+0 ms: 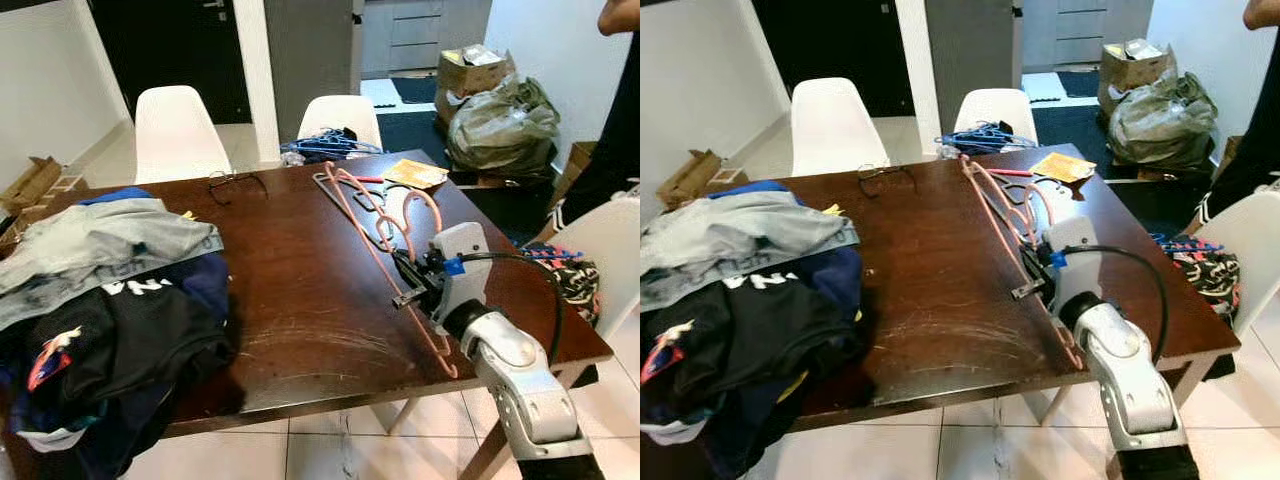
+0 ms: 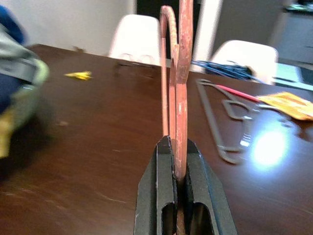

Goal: Hang hanger

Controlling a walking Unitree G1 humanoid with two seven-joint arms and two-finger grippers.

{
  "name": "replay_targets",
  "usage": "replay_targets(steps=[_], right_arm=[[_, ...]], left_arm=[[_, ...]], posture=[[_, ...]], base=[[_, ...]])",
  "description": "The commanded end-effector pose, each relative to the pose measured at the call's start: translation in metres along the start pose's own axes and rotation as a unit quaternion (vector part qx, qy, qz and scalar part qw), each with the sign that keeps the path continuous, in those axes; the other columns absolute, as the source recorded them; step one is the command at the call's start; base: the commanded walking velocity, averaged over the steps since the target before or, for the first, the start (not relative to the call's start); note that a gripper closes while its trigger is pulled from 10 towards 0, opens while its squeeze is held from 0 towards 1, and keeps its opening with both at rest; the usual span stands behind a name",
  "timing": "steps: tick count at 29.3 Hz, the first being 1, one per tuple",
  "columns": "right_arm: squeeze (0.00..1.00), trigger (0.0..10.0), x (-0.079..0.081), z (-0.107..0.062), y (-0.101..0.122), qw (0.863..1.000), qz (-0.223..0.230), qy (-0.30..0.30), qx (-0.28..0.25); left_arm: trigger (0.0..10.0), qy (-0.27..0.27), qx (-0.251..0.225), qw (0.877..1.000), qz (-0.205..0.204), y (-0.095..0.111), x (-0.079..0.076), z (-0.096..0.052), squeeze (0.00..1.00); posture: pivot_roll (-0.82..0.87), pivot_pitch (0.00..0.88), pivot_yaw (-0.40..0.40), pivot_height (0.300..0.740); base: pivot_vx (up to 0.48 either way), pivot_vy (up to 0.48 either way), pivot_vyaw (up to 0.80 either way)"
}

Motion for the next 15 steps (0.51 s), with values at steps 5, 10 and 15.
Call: replay_targets(steps=[5,10,15], right_arm=[[0.0,10.0,0.007,-0.004,-0.004,0.995,0.095,0.033,-0.013],[0.0,10.0,0.005,-0.009,-0.008,0.991,0.127,0.038,-0.015],[0.0,10.0,-0.012,-0.015,-0.046,0.987,0.156,-0.012,0.025]], left_arm=[[10.0,-0.066,-0.219,0.972,0.057,0.108,-0.027,-0.027,1.0],[10.0,-0.058,-0.248,0.964,0.074,0.123,-0.027,-0.039,1.0],[10.0,-0.249,-0.291,0.921,0.069,0.134,-0.096,-0.074,0.0]], posture=[[0.02,0.0,0.036,0.731],[0.03,0.0,0.034,0.731],[0.05,0.0,0.024,0.731]], base=[[0.0,0.0,0.0],[0.0,0.0,0.0],[0.0,0.0,0.0]])
Point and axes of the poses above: a point about 5 cm out from each wrist's last joint towards the gripper, its own z axis pointing out of the wrist towards the gripper, its own y axis along the axis of the wrist's last joint, x = y × z, the point moved 5 cm from there along z, pointing out of the wrist towards the gripper
